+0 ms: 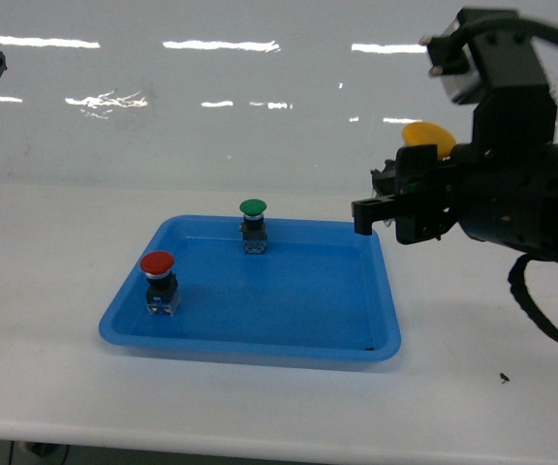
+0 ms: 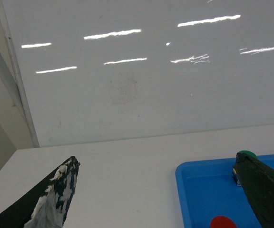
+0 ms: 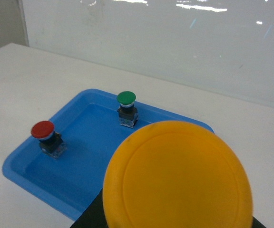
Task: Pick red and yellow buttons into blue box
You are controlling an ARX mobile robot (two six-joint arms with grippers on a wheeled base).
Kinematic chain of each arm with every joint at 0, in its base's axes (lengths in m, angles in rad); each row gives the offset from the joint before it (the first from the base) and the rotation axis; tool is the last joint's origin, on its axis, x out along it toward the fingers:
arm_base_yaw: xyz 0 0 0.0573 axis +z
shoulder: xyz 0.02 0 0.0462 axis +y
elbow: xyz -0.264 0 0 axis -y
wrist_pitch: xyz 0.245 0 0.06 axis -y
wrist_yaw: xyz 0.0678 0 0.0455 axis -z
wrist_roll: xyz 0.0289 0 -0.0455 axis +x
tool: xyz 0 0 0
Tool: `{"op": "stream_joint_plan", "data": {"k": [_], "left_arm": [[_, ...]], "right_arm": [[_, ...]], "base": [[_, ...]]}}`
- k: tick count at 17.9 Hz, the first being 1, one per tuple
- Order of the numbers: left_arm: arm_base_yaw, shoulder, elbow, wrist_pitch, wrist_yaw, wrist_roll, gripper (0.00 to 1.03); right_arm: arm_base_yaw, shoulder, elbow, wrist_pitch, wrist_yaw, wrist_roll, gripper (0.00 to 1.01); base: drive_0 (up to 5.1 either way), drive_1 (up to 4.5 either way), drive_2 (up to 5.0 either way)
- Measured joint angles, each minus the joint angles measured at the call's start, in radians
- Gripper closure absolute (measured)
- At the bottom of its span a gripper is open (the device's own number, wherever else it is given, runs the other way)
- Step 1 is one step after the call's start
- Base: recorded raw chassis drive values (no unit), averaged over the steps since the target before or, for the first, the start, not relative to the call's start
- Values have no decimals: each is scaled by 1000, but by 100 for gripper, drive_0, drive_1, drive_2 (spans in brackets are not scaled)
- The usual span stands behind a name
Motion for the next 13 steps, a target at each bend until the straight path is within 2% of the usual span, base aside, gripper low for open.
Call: {"op": "stream_joint_plan", "data": {"k": [1,3,5,9,11,13], "left_arm": [[0,0,0,0,0,0,5],[0,0,0,0,0,0,5],[0,0,0,1,0,0,5],[0,0,0,2,0,0,5],[0,0,0,0,0,0,5],[0,0,0,0,0,0,5]], "right_arm": [[10,-63,-44,4,10,11,74],[9,-96,-75,7,-3,9,74],[-17,-44,-48,-29,-10,1,74],[-16,-37,-50,-28,-11,-5,75],[-25,-40,-46,-42,11,-11,75],[-56,-109,-64,-76,59,8,75]], "base": [[0,0,0],[0,0,0],[0,0,0],[0,0,0],[0,0,0],[0,0,0]]}}
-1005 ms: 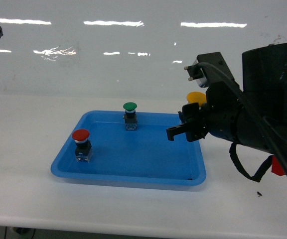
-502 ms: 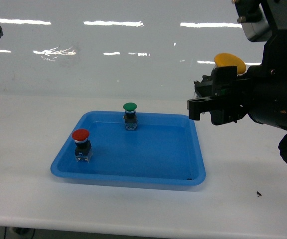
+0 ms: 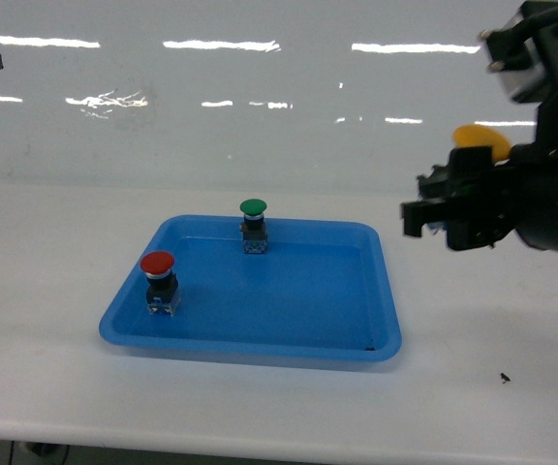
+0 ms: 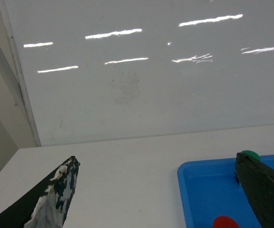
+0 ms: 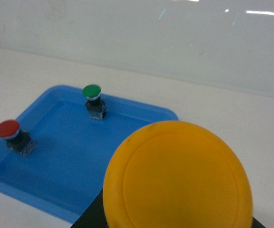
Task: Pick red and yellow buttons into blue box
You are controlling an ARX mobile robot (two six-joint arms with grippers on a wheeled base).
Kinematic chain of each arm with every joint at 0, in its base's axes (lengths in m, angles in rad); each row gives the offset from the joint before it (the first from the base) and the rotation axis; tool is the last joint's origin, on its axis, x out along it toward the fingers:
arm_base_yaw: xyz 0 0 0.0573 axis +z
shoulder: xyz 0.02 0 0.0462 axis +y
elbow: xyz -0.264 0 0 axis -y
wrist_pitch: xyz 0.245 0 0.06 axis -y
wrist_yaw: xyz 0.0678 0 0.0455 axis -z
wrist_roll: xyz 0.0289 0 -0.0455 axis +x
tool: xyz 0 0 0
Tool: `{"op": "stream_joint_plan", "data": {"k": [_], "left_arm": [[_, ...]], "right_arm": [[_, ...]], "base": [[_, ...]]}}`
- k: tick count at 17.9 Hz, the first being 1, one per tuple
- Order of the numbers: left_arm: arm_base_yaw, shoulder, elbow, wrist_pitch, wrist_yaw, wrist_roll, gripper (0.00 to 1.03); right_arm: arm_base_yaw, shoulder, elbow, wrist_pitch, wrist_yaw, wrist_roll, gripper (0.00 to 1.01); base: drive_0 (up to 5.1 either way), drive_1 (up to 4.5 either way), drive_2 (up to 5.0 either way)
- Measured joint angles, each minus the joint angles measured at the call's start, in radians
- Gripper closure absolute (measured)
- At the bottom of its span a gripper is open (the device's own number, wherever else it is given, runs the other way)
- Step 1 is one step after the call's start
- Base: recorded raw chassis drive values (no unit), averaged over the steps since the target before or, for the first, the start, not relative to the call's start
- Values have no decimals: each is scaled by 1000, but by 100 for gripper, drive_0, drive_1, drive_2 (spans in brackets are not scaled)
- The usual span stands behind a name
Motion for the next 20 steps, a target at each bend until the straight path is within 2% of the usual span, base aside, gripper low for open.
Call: {"op": "stream_joint_plan", "data": {"k": [3,6,9,10,13,16,18,20], "left_arm": [[0,0,0,0,0,0,5],[0,0,0,0,0,0,5],[0,0,0,-5,0,1,5],[-15,9,18,-48,-4,5,5],[-113,150,216,-255,-42,26,5],[-194,261,359,-422,-113,43,5],[-220,319,417,-477,-158,58,5],[-230,367,475,-569,-193,53,5]], "right_arm": [[-33,-195,-100,-16,29,32,75],[-54,-294,-196,-56,9,37,75],[-58,-294,-195,-50,8,41,75],[-58,-294,-195,-50,9,43,75],[-58,-294,-195,-50,8,43,75],[-58,-294,-195,-50,8,43,75],[-58,-294,-195,-50,8,43,75],[-58,-294,-195,-50,8,43,75]], "base": [[0,0,0],[0,0,0],[0,0,0],[0,0,0],[0,0,0],[0,0,0],[0,0,0],[0,0,0]]}}
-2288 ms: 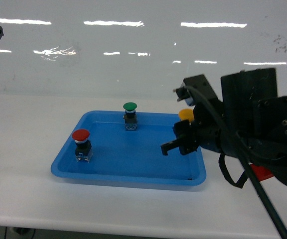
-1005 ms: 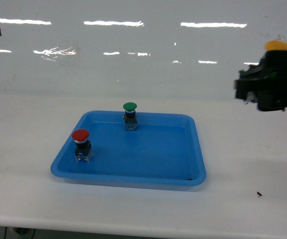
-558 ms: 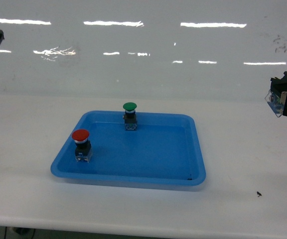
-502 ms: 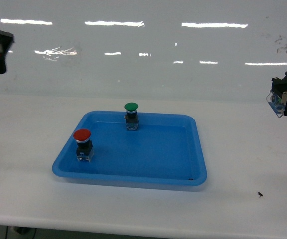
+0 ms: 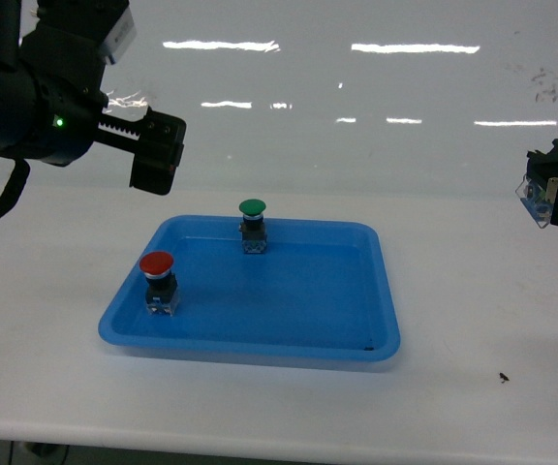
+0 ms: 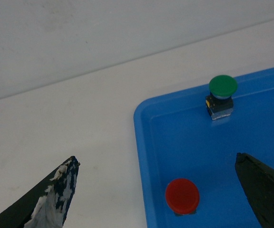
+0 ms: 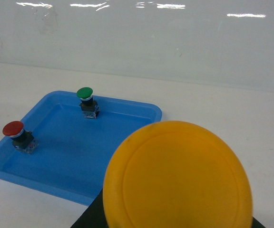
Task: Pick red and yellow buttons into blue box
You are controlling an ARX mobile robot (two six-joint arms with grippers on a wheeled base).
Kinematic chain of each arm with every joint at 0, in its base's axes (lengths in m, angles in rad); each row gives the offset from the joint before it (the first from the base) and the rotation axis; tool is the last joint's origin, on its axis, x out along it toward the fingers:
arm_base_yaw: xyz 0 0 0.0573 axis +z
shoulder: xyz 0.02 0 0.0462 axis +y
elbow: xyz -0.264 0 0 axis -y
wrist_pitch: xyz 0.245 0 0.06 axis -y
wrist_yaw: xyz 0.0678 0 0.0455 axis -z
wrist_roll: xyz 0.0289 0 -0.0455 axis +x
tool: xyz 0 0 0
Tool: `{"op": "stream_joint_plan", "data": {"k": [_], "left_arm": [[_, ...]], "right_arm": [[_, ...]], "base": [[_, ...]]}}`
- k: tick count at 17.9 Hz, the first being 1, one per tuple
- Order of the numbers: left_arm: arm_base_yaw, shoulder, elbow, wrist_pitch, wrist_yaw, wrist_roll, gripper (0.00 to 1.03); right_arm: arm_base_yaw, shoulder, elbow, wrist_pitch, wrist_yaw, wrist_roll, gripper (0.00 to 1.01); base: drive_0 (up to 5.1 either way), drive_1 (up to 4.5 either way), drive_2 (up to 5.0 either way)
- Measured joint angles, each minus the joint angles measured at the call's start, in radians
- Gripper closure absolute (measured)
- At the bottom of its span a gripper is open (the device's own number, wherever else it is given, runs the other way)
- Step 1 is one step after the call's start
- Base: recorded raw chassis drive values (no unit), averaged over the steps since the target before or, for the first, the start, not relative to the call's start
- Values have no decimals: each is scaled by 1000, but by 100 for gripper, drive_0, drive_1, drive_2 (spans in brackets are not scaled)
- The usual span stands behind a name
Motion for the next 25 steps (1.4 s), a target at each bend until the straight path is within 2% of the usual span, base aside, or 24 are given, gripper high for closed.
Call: {"op": "stream_joint_plan", "data": {"k": [2,4,5,7,10,17,19,22,25], "left_arm": [[-8,48,53,-76,-29,-4,5],[-7,92,95,-125,-37,-39,5],[-4,113,119,-149,-43,-64,5],[3,133,127,-175,-16,-127,5],[16,142,120,-123,-40,-177,5],[17,142,120,-125,-43,-186,5],[21,155,143,-186,-16,-191,5],[20,224,203,-235,-12,-208,5],[-5,241,216,-298,11,-216,5]], "right_arm": [[0,0,0,0,0,0,75],[0,0,0,0,0,0,75],[0,0,0,0,0,0,75],[0,0,0,0,0,0,75],[0,0,0,0,0,0,75],[0,0,0,0,0,0,75],[0,0,0,0,0,0,75],[0,0,0,-1,0,0,75],[0,0,0,0,0,0,75]], "base": [[0,0,0],[0,0,0],[0,0,0],[0,0,0],[0,0,0],[0,0,0],[0,0,0],[0,0,0],[0,0,0]]}}
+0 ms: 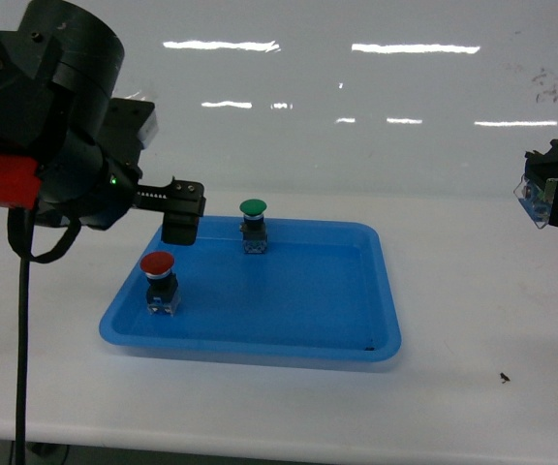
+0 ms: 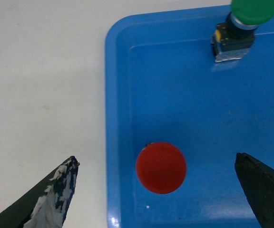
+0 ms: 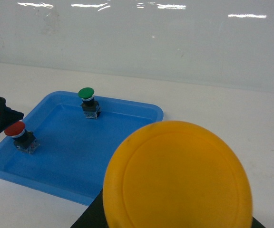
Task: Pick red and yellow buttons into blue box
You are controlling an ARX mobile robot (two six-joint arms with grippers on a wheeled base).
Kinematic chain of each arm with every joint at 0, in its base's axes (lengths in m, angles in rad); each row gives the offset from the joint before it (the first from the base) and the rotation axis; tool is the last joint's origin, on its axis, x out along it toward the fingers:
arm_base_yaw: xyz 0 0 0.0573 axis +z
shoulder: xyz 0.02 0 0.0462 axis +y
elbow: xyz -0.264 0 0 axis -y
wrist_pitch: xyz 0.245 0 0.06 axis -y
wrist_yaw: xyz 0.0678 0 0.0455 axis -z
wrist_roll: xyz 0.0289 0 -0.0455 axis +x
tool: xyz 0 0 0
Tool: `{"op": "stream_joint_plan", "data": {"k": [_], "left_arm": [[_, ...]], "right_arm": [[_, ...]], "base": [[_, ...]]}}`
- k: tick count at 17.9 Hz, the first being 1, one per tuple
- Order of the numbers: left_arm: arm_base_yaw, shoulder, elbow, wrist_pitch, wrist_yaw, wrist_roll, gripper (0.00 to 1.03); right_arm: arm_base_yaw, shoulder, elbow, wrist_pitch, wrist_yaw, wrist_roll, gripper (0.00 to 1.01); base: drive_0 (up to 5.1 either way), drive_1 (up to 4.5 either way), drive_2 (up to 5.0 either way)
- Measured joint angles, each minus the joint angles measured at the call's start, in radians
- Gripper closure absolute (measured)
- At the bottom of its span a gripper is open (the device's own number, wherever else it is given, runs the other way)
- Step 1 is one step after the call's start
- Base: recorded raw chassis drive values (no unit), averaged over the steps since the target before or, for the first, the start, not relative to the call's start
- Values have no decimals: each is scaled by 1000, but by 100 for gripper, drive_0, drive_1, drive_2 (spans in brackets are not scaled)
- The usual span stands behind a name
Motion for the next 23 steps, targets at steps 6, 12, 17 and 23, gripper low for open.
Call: {"op": "stream_joint_plan", "data": {"k": [6,12,17,23], "left_arm": [[-37,28,2,-1,-1,1,5],[-16,85,2,2,-15,-2,5],[-16,96,3,2,-15,-9,5],[-35,161,39,-6,-16,-49,5]], "right_arm": [[0,0,0,0,0,0,75],[0,0,0,0,0,0,75],[0,0,0,0,0,0,75],[0,0,0,0,0,0,75]], "base": [[0,0,0],[0,0,0],[0,0,0],[0,0,0]]}}
